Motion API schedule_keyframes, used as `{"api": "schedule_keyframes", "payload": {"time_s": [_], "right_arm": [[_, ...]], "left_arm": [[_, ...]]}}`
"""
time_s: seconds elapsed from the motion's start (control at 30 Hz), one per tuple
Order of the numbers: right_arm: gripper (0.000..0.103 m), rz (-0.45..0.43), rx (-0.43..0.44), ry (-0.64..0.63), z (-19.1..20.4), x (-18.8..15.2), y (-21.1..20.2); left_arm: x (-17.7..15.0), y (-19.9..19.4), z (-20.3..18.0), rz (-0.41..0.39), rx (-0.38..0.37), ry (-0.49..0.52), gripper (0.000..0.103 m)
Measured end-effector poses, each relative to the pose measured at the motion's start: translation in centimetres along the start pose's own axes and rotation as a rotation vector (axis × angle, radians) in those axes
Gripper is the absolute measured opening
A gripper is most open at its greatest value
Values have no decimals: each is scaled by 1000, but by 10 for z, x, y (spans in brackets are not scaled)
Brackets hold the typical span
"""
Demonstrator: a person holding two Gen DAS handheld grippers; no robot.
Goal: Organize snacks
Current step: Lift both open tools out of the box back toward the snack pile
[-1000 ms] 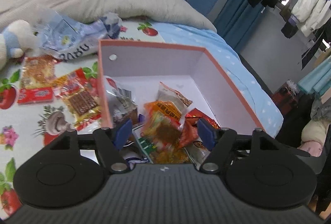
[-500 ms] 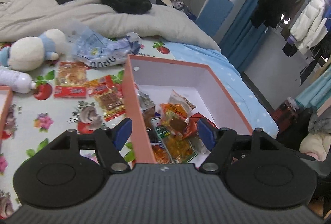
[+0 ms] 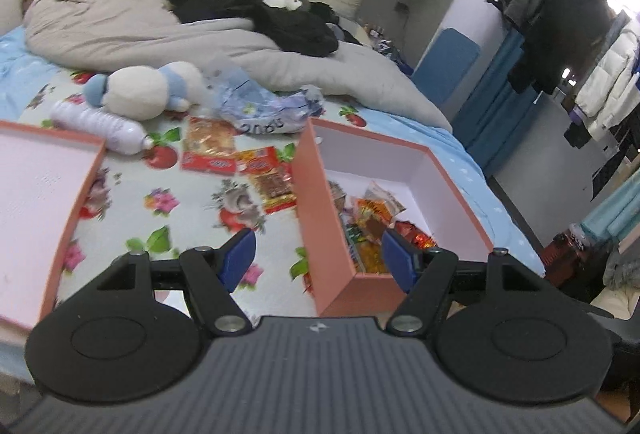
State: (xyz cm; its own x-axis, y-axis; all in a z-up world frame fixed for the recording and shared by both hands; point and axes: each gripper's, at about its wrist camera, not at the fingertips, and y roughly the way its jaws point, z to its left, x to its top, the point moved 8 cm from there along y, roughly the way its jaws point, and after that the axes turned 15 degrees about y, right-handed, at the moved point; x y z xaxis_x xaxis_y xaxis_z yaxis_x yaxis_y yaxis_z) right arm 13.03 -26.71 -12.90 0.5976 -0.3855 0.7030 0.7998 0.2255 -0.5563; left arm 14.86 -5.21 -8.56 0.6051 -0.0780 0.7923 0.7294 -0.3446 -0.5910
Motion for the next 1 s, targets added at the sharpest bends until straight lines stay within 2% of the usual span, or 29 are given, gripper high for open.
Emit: {"api": "schedule_keyframes", "payload": {"time_s": [0.23,0.37,0.8,1.0], "right_arm": [[69,39,43,-52,25,-28,-2],[69,51,51,-64,32,-35,2],[69,32,48,-124,55,-33,36],[68,6,56,-142,75,-29,64]], "left_arm": [[-37,-16,22,35,34,-66,74],[-44,-16,32,41,47,-86,74],[-18,12,61,31,71,-76,74],[-11,34,75,32,63,-125,74]]}}
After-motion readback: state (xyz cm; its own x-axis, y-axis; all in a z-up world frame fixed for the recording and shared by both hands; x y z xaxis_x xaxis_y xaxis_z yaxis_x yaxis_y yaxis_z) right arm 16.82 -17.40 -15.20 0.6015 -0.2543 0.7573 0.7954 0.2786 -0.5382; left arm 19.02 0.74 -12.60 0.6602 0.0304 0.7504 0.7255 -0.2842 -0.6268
